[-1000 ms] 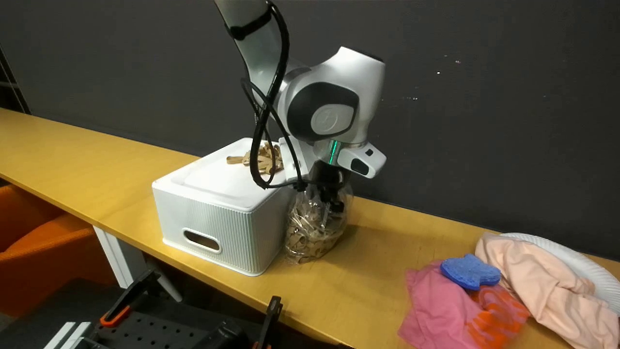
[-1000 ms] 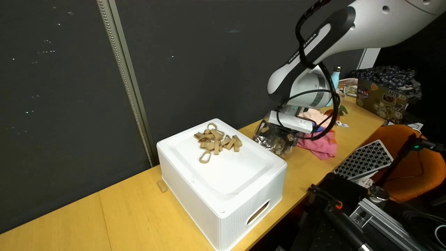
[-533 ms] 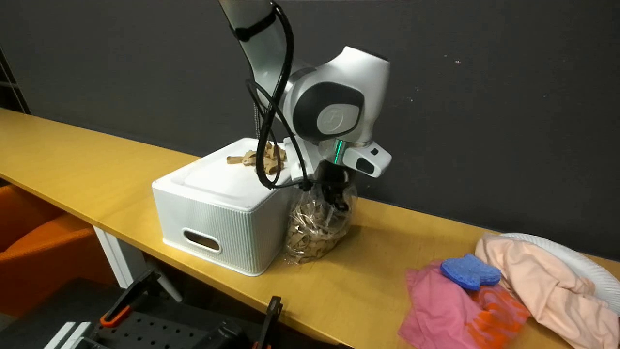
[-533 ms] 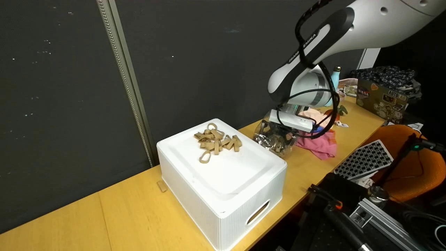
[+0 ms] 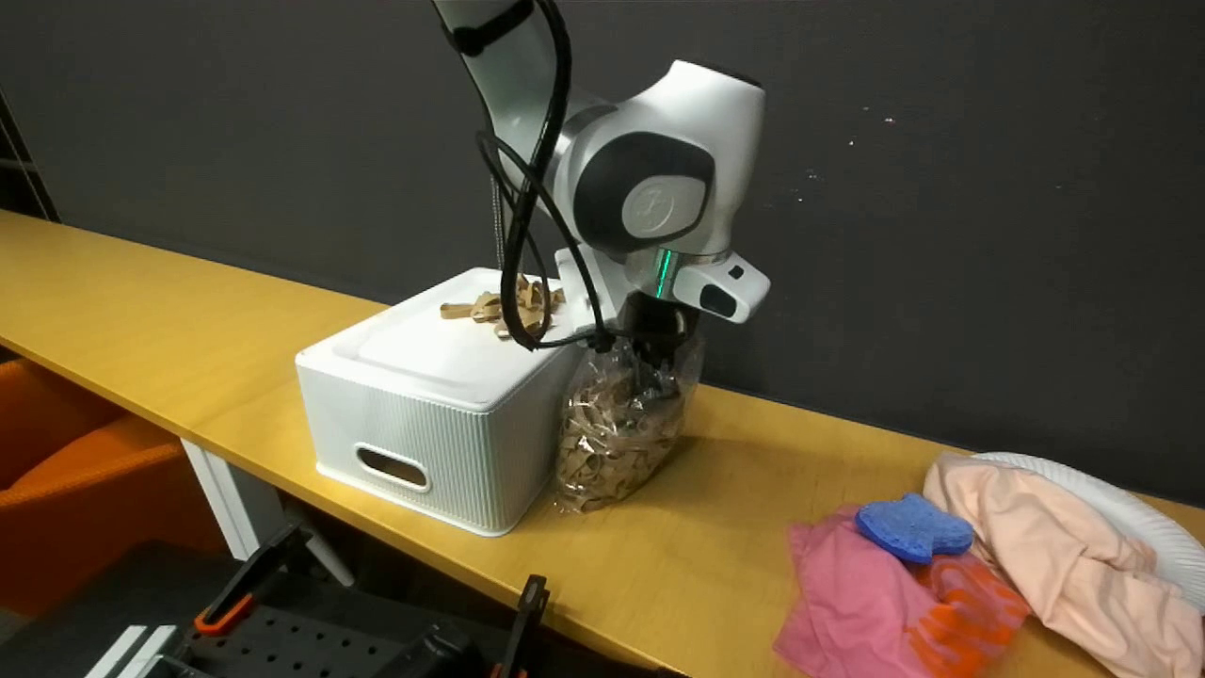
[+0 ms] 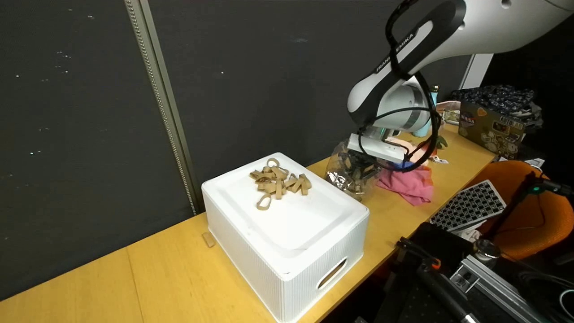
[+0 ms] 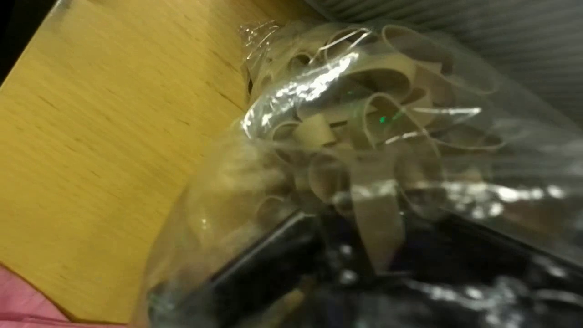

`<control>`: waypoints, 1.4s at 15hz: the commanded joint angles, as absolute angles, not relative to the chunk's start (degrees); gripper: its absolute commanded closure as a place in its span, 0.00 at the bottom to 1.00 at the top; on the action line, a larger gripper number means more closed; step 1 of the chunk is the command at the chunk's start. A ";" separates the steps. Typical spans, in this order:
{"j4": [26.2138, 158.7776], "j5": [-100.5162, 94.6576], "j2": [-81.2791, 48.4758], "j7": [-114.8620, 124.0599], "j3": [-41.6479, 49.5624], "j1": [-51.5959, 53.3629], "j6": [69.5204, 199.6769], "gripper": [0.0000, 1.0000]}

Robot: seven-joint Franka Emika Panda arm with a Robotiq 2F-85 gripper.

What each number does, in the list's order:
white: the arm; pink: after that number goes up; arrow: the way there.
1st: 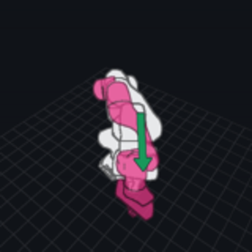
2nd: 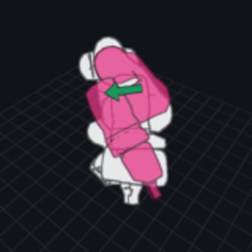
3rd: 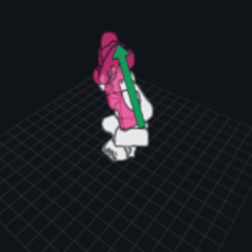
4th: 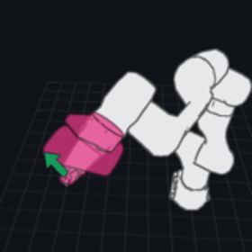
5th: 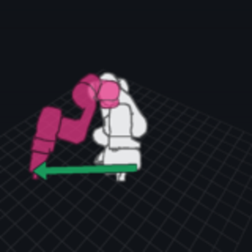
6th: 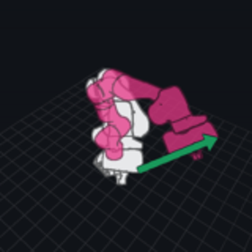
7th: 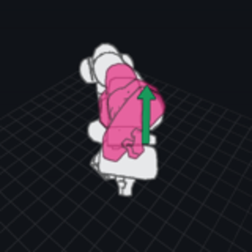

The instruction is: Remove some rubber bands from the plastic and put them on top of the white storage container.

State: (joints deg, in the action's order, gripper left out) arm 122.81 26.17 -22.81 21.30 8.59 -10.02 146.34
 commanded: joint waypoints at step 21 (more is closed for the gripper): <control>127.51 10.31 -0.43 31.33 11.00 -7.96 142.69 0.98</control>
State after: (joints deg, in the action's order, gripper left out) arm 126.22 13.50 -5.50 28.92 11.25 -8.81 144.93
